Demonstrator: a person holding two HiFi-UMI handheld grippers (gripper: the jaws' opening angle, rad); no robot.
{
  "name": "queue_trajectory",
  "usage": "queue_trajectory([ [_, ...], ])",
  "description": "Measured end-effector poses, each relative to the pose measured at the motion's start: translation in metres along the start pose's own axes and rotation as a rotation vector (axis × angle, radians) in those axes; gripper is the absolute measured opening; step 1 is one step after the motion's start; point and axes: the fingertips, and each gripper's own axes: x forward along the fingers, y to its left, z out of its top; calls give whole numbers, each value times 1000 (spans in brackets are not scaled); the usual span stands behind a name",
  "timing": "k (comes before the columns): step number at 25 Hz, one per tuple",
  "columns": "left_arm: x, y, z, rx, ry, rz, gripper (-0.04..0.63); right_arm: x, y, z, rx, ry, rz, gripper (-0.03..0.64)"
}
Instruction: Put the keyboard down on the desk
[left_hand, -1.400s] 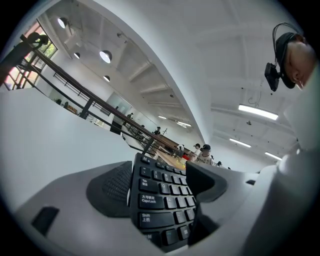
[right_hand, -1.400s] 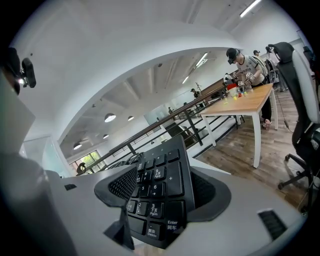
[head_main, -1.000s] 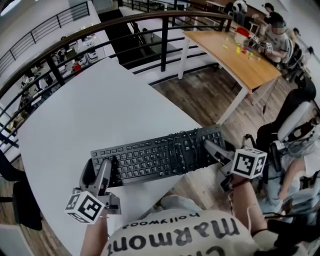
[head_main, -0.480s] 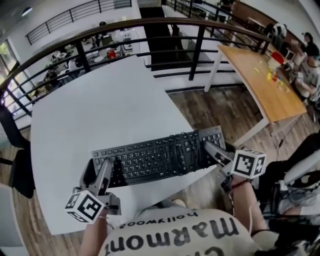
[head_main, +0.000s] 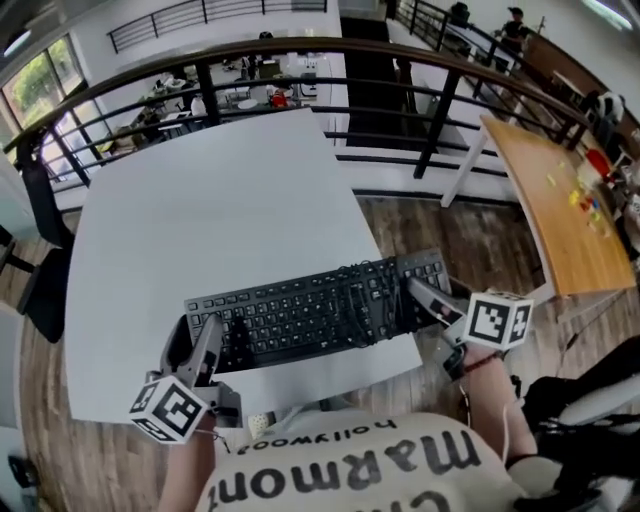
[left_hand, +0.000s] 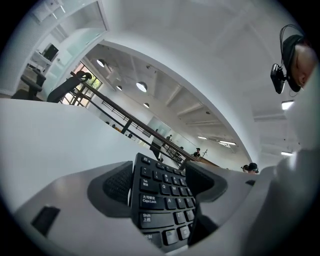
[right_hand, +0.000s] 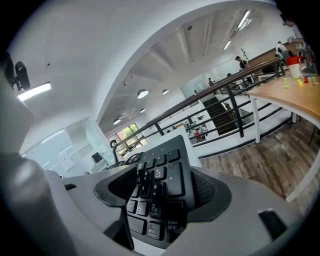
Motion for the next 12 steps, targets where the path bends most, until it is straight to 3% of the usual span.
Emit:
queue_trajectory([
  [12,-19,-1,-8,-30,-117,153,328,56,-5,23,-83,104,161,318],
])
